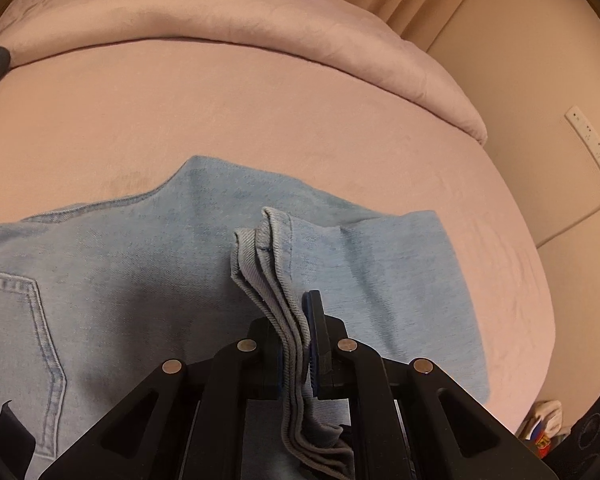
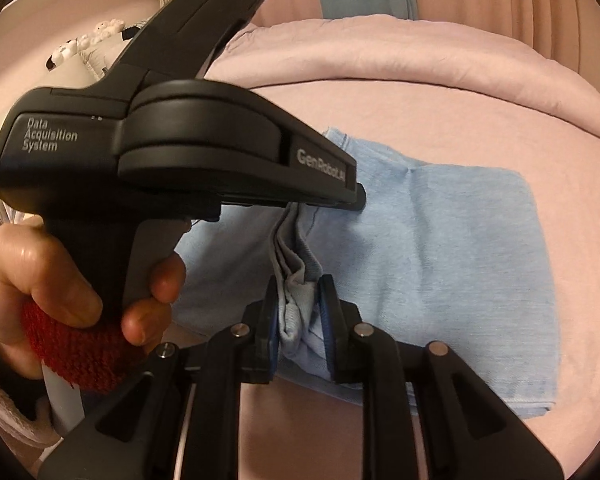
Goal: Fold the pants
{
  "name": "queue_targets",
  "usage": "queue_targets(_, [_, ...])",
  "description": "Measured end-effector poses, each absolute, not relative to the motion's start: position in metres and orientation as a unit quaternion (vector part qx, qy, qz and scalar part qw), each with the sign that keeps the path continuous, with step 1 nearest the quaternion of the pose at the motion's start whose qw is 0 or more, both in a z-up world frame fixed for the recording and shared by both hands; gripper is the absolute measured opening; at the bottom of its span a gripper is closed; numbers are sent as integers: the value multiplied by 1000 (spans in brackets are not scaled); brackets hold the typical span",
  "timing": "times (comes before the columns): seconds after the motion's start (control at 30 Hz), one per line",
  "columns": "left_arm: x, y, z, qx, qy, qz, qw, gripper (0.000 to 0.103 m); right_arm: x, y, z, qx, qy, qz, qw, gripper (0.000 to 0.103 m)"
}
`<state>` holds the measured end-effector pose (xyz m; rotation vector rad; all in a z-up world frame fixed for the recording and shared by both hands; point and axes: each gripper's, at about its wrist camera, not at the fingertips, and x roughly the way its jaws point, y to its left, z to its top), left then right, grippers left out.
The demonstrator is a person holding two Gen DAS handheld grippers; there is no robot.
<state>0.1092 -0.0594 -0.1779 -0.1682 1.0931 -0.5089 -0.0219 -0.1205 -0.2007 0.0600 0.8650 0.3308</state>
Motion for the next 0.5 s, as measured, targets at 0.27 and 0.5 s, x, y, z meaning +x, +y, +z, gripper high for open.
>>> queue_targets(0.27, [118, -65, -184, -64, 519, -218, 824, 20, -12, -125, -204, 51, 433, 169, 884, 25])
queue_targets(0.5, [110, -37, -161, -46, 491, -181, 851, 21, -14, -131, -202, 83, 442, 213, 868, 46])
